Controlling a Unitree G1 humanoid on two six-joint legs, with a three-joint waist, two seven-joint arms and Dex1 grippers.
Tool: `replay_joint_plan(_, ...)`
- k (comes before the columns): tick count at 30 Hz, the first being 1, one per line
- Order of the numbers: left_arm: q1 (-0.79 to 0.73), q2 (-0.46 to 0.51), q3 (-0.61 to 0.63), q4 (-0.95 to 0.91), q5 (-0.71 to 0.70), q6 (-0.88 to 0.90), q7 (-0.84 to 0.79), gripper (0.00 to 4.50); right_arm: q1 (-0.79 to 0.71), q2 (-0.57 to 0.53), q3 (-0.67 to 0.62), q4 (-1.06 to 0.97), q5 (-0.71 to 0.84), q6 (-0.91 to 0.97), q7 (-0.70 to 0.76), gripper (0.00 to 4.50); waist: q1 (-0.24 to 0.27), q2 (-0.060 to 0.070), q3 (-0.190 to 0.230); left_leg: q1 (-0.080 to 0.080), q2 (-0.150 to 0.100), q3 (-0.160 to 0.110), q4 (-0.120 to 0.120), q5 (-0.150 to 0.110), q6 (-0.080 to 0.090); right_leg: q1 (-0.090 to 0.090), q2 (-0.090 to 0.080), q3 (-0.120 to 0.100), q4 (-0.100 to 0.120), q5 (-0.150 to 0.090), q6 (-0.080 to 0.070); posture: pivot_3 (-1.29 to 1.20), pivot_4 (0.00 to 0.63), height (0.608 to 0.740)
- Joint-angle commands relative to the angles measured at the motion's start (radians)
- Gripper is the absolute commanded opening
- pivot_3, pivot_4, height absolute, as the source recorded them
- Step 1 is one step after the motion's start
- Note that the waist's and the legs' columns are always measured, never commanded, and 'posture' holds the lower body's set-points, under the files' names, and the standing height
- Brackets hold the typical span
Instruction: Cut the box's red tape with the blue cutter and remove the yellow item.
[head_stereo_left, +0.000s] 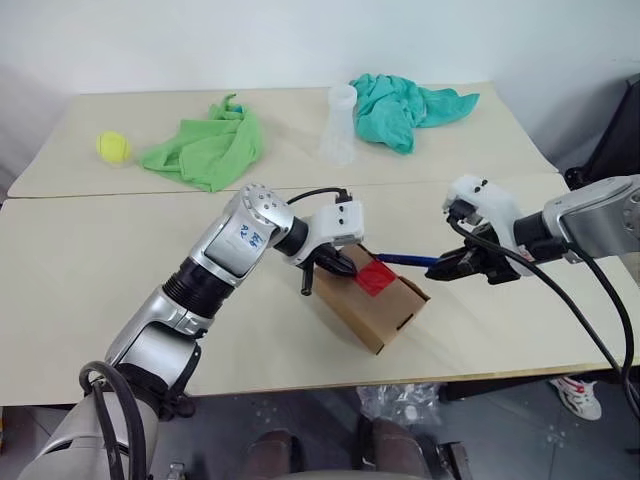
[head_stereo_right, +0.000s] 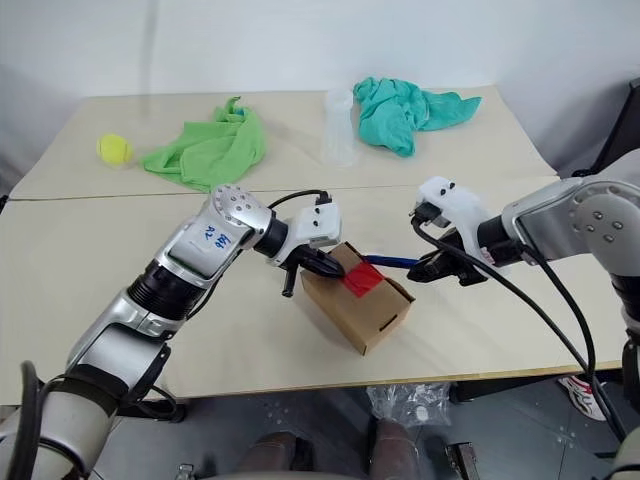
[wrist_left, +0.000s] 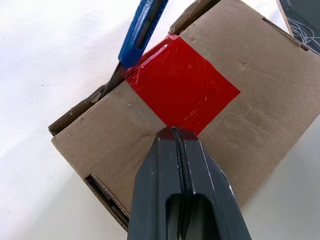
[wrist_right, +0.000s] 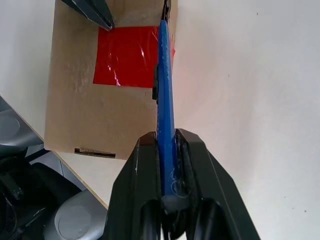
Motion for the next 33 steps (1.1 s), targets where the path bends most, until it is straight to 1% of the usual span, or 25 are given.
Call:
replay_joint_plan(1,0.054,0.041,-0.095,0.065,0.063,0.048,-0.013,0.0,0.006,-0.014,-0.043,-0.018,-0.003,0.004,-0.005,0.16,0.0,0.0,0.0,0.0,0.0,0.0,0.0,0.0,0.0,0.0,0.0,0.0,0.0,0.0,0.0,0.0,0.15,0.74)
replay_joint_plan(5,0.054,0.045,-0.096,0.065,0.063,0.046,-0.015,0.0,0.015,-0.016,-0.046,-0.016,-0.02,0.004,-0.001,0.16,0.0,0.0,0.0,0.0,0.0,0.0,0.0,0.0,0.0,0.0,0.0,0.0,0.0,0.0,0.0,0.0,0.15,0.74)
replay_joint_plan(11,0.054,0.045,-0.096,0.067,0.064,0.048,-0.012,0.0,0.004,-0.034,-0.019,-0.039,0.004,0.004,0.025,0.16,0.0,0.0,0.0,0.0,0.0,0.0,0.0,0.0,0.0,0.0,0.0,0.0,0.0,0.0,0.0,0.0,0.15,0.74)
replay_joint_plan(18,0.065,0.043,-0.092,0.056,0.061,0.056,-0.004,0.0,-0.023,-0.073,0.059,-0.053,0.06,0.004,0.059,0.16,0.0,0.0,0.0,0.001,0.0,0.0,0.0,0.0,0.0,0.0,-0.001,0.0,0.0,0.0,0.0,0.0,0.15,0.74)
replay_joint_plan(25,0.08,0.042,-0.086,0.04,0.058,0.07,0.01,0.0,-0.076,-0.147,0.162,-0.063,0.1,0.004,0.12,0.16,0.001,0.0,0.0,0.0,0.001,0.0,0.0,0.0,0.0,0.0,-0.002,0.0,-0.001,0.0,0.0,0.0,0.15,0.74)
replay_joint_plan(29,0.088,0.045,-0.084,0.028,0.054,0.078,0.017,0.0,-0.099,-0.19,0.213,-0.084,0.104,0.004,0.161,0.16,0.001,0.0,0.0,0.001,0.001,-0.001,0.0,0.0,0.0,0.0,-0.003,0.0,-0.002,0.0,-0.001,0.0,0.15,0.74)
replay_joint_plan(33,0.091,0.045,-0.083,0.022,0.051,0.084,0.024,0.0,-0.112,-0.205,0.235,-0.088,0.096,0.004,0.187,0.16,0.002,0.0,0.0,0.001,0.001,-0.001,0.0,0.0,-0.001,0.0,-0.004,0.0,-0.003,-0.001,-0.001,0.0,0.15,0.74)
